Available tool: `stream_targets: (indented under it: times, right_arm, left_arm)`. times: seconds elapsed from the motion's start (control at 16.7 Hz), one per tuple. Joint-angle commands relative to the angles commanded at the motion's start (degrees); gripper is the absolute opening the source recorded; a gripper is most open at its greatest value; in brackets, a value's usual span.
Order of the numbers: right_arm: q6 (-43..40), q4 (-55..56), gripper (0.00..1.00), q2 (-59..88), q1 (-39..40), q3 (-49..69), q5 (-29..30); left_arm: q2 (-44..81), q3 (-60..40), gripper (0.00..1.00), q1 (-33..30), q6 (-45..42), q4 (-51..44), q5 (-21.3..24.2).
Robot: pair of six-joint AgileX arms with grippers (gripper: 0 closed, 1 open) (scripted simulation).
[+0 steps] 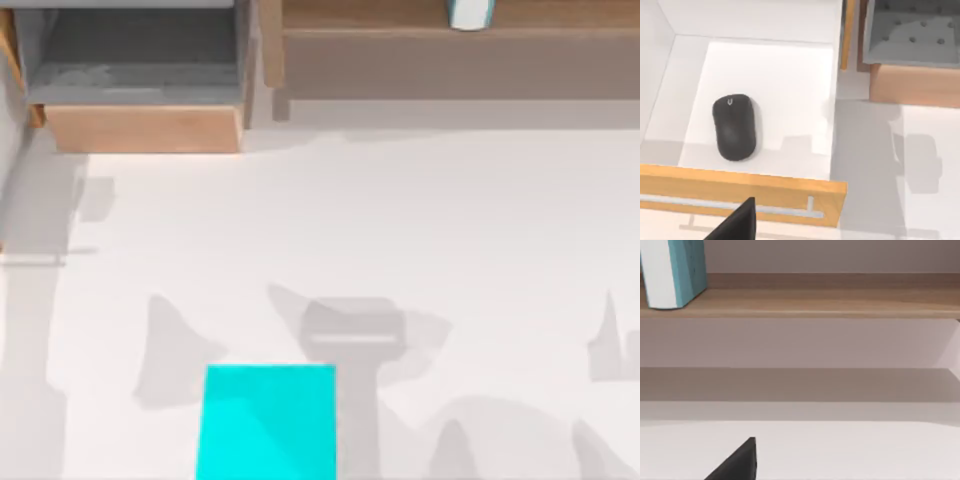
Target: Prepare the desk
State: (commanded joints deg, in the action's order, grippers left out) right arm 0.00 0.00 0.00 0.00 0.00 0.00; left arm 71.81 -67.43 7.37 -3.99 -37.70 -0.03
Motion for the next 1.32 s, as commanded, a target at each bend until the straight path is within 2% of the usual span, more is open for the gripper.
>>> stream_targets:
  times: [0.48, 0.9, 1.14, 1.32]
  right_arm:
    - [0.0, 0.0, 1.00, 0.0, 0.0, 0.0, 0.0]
    - [0.0, 0.0, 1.00, 0.0, 0.0, 0.0, 0.0]
    - [0.0, 0.0, 1.00, 0.0, 0.0, 0.0, 0.0]
    - [0.0, 0.0, 1.00, 0.0, 0.0, 0.0, 0.0]
  left_arm:
    - [32.9, -34.5, 1.00, 3.5, 1.0, -16.5, 2.6]
    - [66.6, -64.8, 1.00, 9.9, -0.7, -34.8, -1.7]
    - [76.7, -75.3, 1.00, 11.1, 0.0, -40.3, -0.4]
    - [78.7, -77.7, 1.00, 11.0, 0.7, -41.2, 1.0]
